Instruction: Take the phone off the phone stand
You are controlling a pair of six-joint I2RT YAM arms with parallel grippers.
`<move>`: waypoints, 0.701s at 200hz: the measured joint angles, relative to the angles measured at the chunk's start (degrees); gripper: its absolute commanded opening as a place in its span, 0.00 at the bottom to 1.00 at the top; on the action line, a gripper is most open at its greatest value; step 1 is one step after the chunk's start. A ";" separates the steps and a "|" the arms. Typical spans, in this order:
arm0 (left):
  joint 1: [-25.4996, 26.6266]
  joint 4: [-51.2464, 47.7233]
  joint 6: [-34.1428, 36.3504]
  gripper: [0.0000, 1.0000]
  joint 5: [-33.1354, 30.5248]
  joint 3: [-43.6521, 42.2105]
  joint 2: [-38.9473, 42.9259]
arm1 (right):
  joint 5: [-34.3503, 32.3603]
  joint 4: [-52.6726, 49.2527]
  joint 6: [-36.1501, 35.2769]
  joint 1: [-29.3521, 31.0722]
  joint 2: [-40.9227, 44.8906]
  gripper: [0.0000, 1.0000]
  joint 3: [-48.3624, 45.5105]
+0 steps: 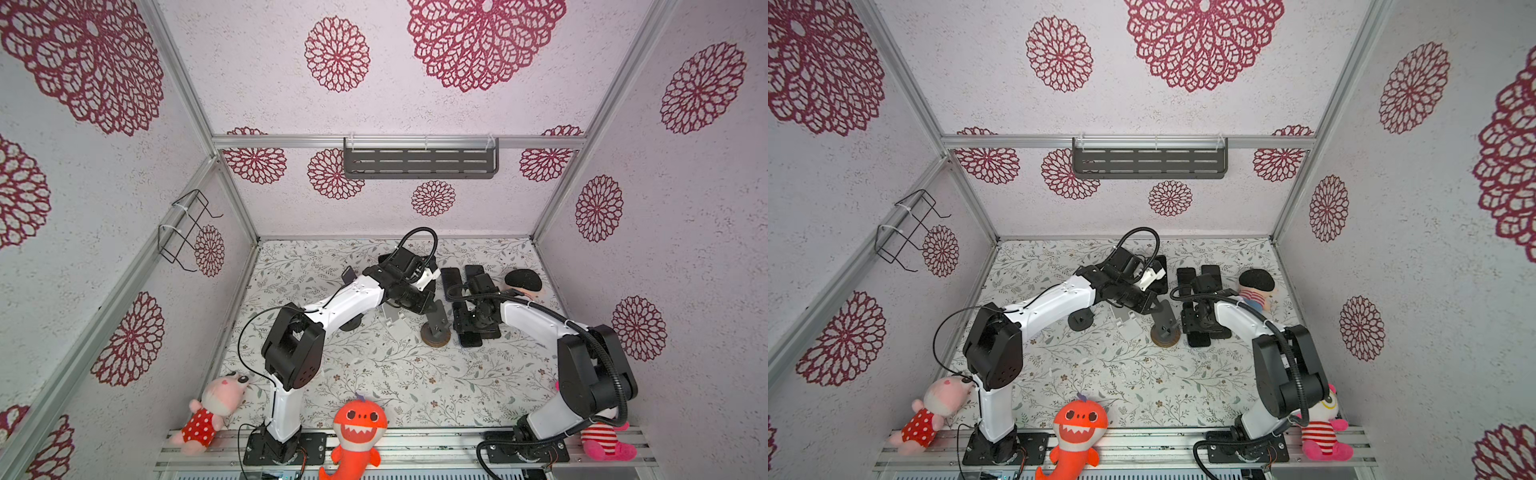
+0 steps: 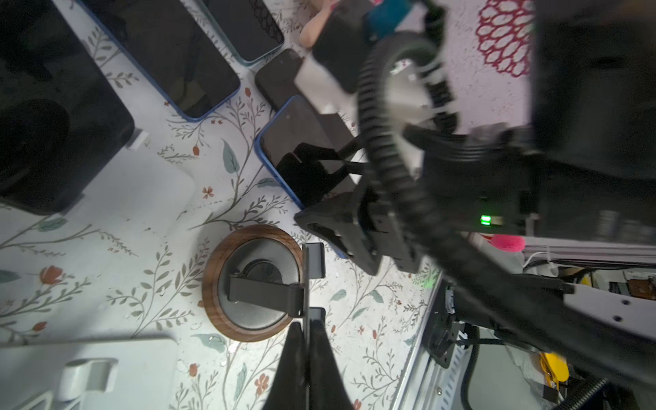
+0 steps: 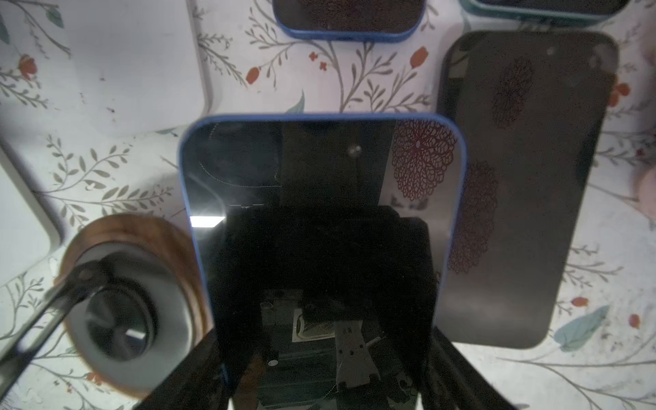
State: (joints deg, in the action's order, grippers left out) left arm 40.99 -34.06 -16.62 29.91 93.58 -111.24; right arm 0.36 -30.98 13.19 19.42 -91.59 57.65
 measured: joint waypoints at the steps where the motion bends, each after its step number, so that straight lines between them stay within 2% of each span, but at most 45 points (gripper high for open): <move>1: 0.00 -0.02 0.00 0.00 0.04 0.00 0.20 | 0.00 0.04 0.00 0.00 -0.09 0.55 0.04; 29: 0.00 0.15 -0.37 0.00 0.59 -1.18 5.31 | 0.81 0.96 -0.04 0.00 -1.95 0.56 0.57; 79: -1.55 1.42 -2.29 0.00 3.13 -8.66 14.08 | 1.51 2.89 -0.07 -0.02 -6.84 0.57 1.62; 140: -10.29 1.77 -6.21 0.00 2.78 -17.27 22.91 | 0.76 3.10 -0.04 -0.04 -8.74 0.64 3.39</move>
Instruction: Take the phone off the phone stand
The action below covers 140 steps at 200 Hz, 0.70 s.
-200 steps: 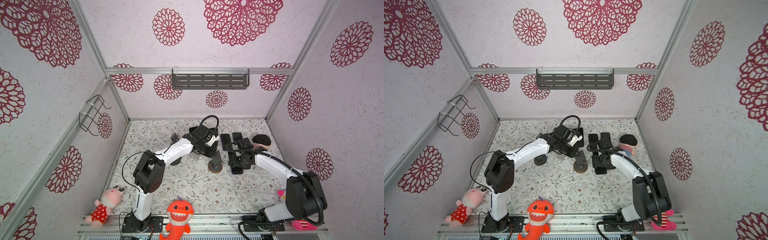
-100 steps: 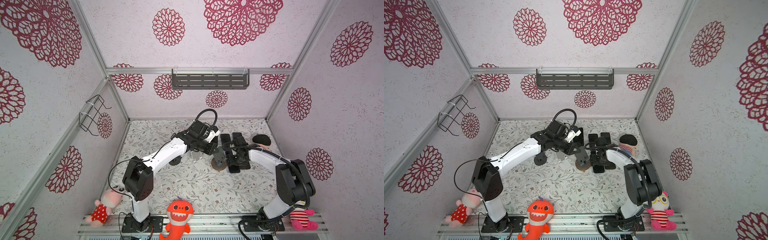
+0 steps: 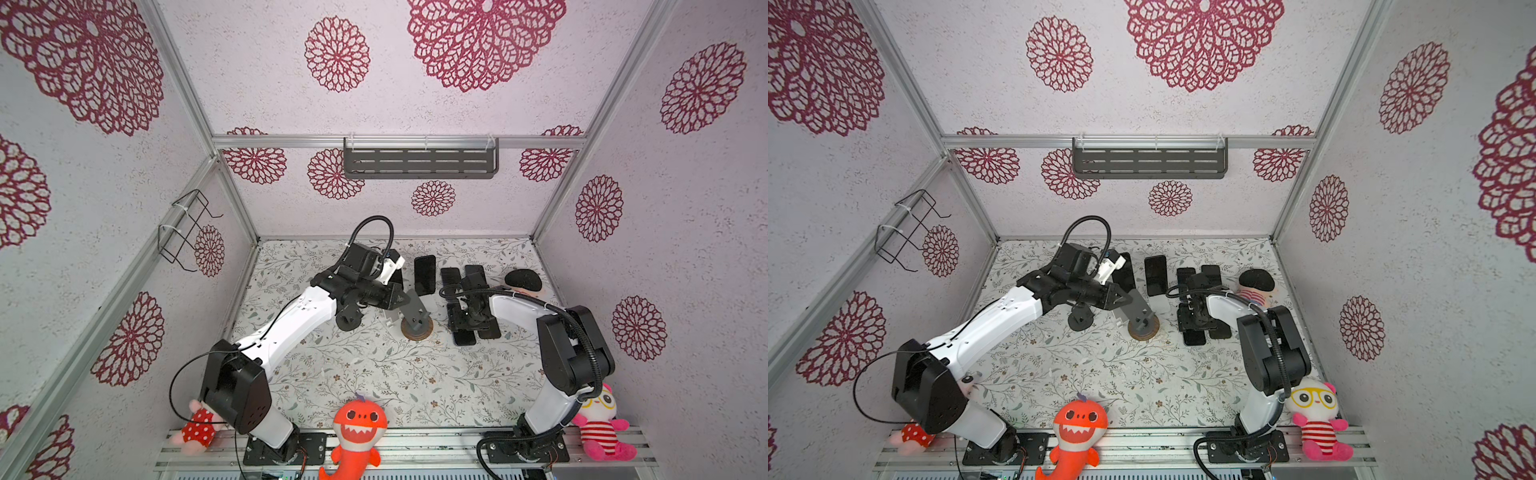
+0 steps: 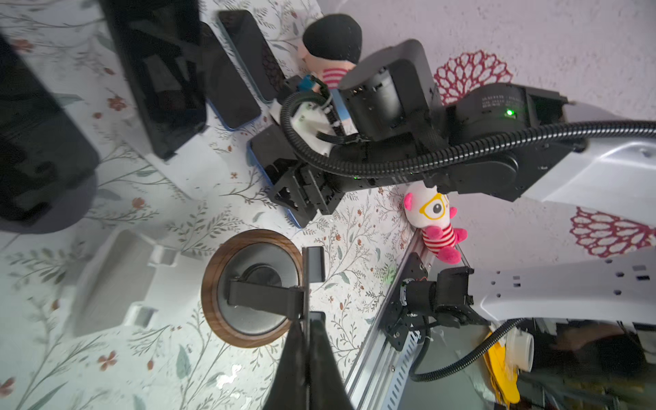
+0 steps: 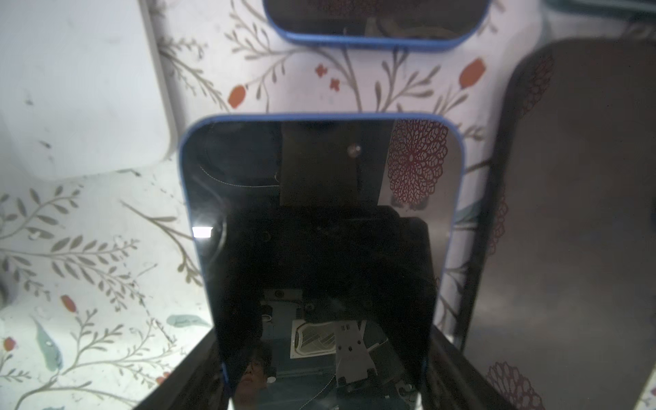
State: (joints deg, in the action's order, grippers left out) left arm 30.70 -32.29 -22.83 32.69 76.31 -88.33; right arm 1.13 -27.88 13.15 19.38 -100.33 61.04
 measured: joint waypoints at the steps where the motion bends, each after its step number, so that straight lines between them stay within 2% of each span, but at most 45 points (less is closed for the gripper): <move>1: -0.13 0.02 -0.04 0.00 -0.04 -0.09 0.13 | -0.02 0.02 0.00 0.00 -0.04 0.64 0.07; 74: -13.35 -4.46 -0.85 0.00 -4.44 -4.46 13.03 | -2.51 -0.35 0.00 0.02 -2.78 0.72 2.23; 140: -30.32 -9.73 -0.90 0.00 -6.73 -8.79 18.97 | -2.56 -0.44 0.02 0.02 -2.97 0.83 2.40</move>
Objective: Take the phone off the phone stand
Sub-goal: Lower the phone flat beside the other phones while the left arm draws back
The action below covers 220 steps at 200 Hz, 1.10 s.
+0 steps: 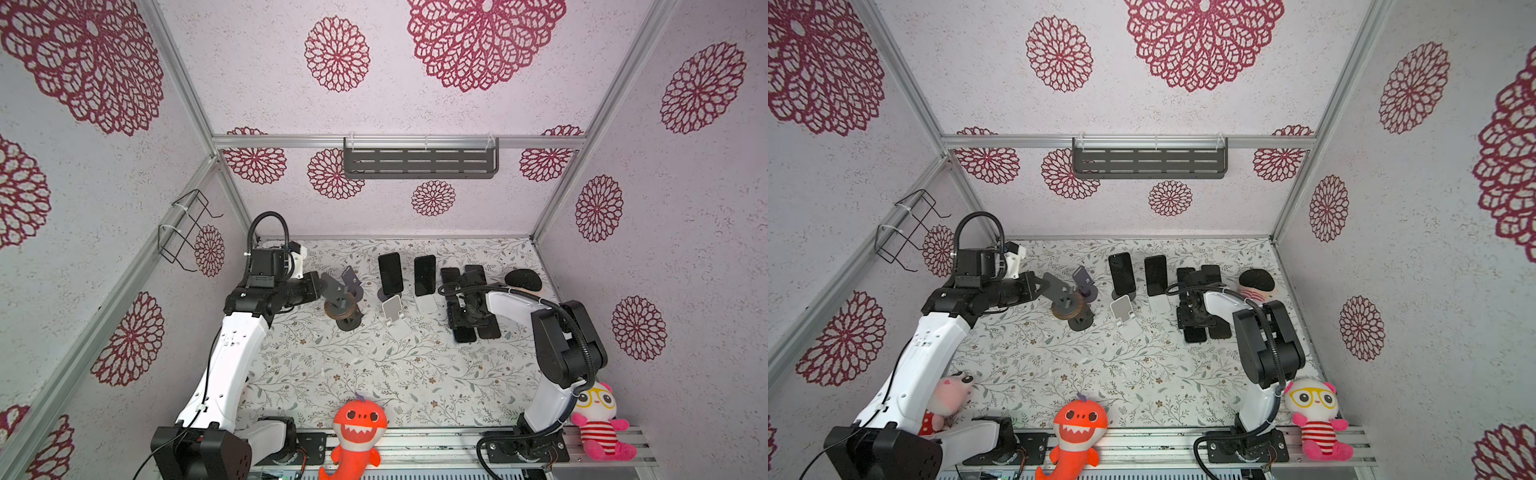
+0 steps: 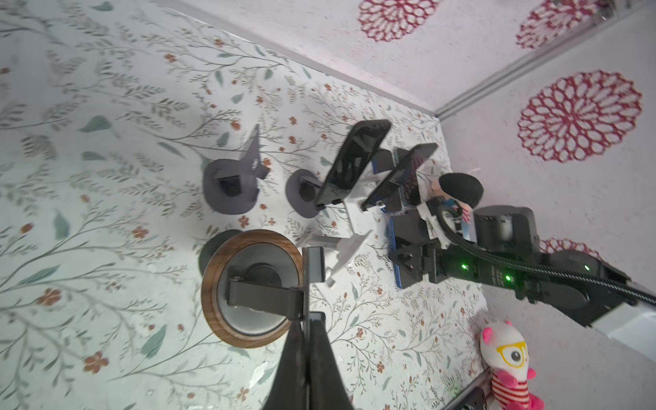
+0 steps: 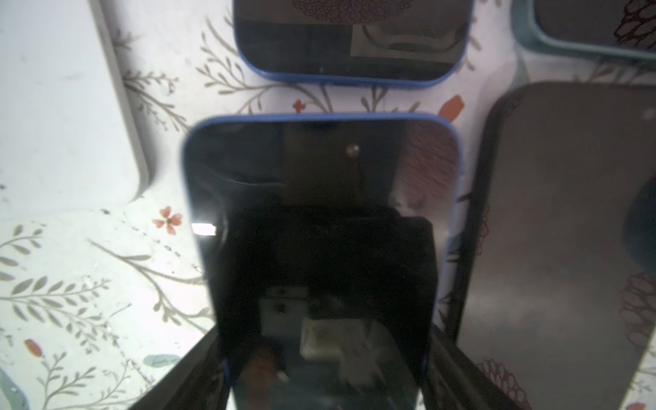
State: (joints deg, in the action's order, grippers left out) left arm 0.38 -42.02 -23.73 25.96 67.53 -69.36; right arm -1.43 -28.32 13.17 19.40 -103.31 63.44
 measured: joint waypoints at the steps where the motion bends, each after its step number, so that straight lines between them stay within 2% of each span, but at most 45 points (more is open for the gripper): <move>1: -0.33 -0.04 0.02 0.00 -0.02 -0.11 0.04 | 0.00 0.02 0.00 0.00 0.00 0.83 0.02; 45: -8.28 -0.24 0.04 0.00 0.09 -2.38 1.42 | 0.00 0.09 0.00 0.00 -0.09 0.83 0.09; 82: -11.89 1.46 -0.52 0.00 0.24 -5.92 1.42 | -0.33 0.17 0.13 -0.02 -0.09 0.78 0.09; 170: -13.42 5.46 -1.46 0.00 0.28 -8.83 -0.63 | -0.52 0.48 1.75 -0.28 -0.11 0.76 0.09; 220: -13.46 7.63 -2.32 0.00 -0.02 -9.84 -3.30 | -1.40 0.66 2.49 -0.48 -0.11 0.80 0.09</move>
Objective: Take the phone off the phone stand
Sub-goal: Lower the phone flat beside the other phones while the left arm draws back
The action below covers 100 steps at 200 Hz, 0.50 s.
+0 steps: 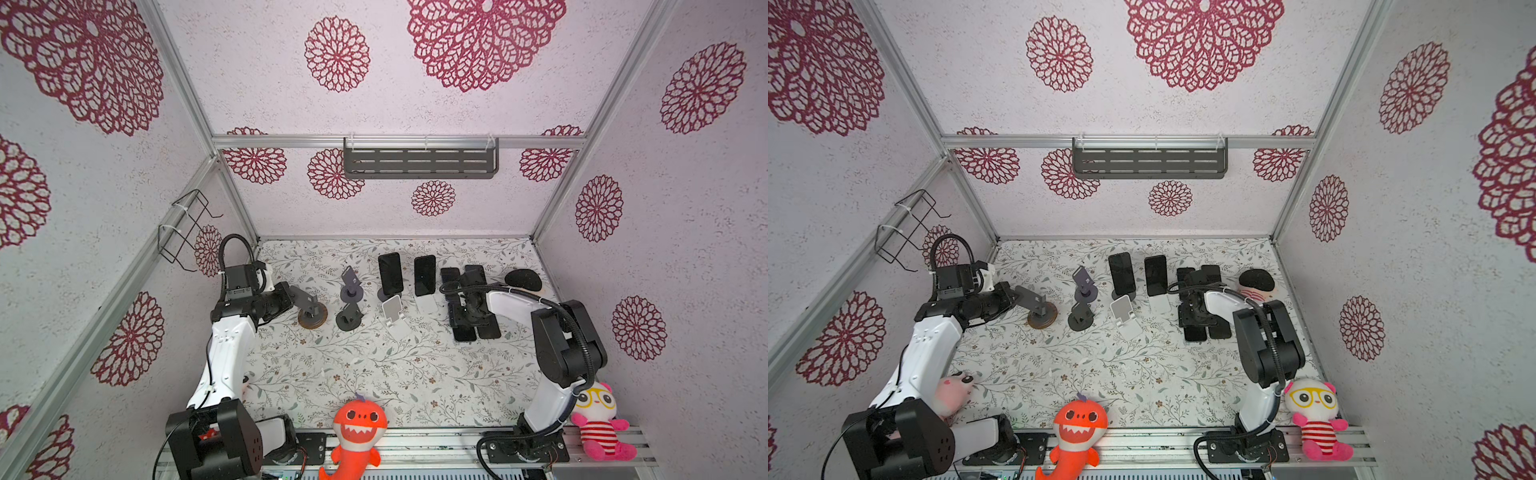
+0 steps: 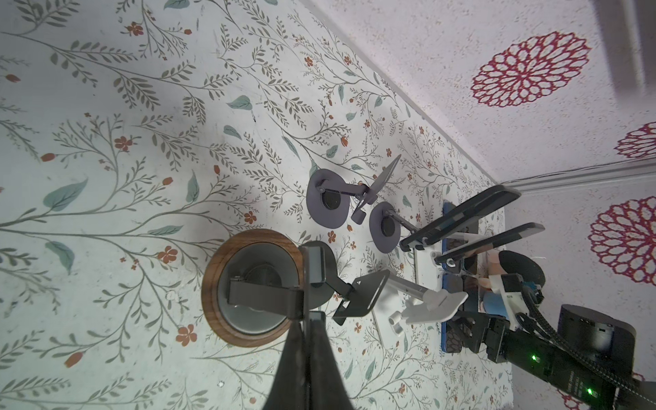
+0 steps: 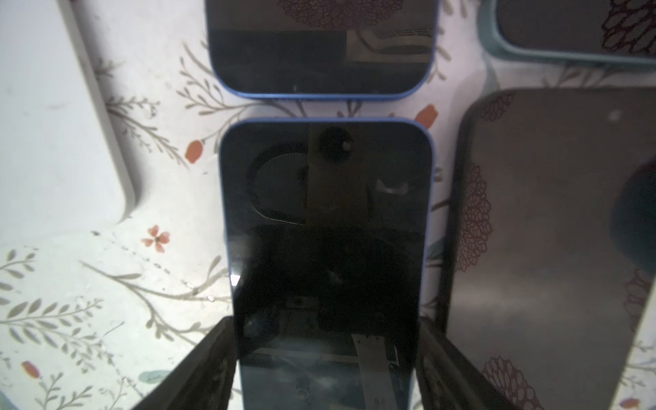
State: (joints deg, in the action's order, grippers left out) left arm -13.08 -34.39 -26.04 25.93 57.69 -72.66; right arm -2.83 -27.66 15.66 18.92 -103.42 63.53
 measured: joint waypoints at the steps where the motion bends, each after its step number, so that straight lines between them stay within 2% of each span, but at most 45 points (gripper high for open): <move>1: 0.00 0.09 -0.04 0.00 0.00 -0.02 -0.09 | 0.00 0.00 0.00 0.00 0.00 0.81 0.00; 54: 0.02 3.56 -1.70 0.00 -0.20 -0.76 -4.13 | 0.17 0.85 -0.02 -0.11 0.42 0.89 0.00; 100: 1.25 5.20 -1.68 0.00 -2.56 -0.74 -7.58 | 1.16 1.20 0.00 -0.15 5.95 0.90 -0.15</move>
State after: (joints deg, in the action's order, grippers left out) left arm -11.84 -29.19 -27.73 23.38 56.95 -80.25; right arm -1.67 -26.46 15.66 18.76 -97.47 63.37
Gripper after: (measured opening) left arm 0.050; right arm 0.896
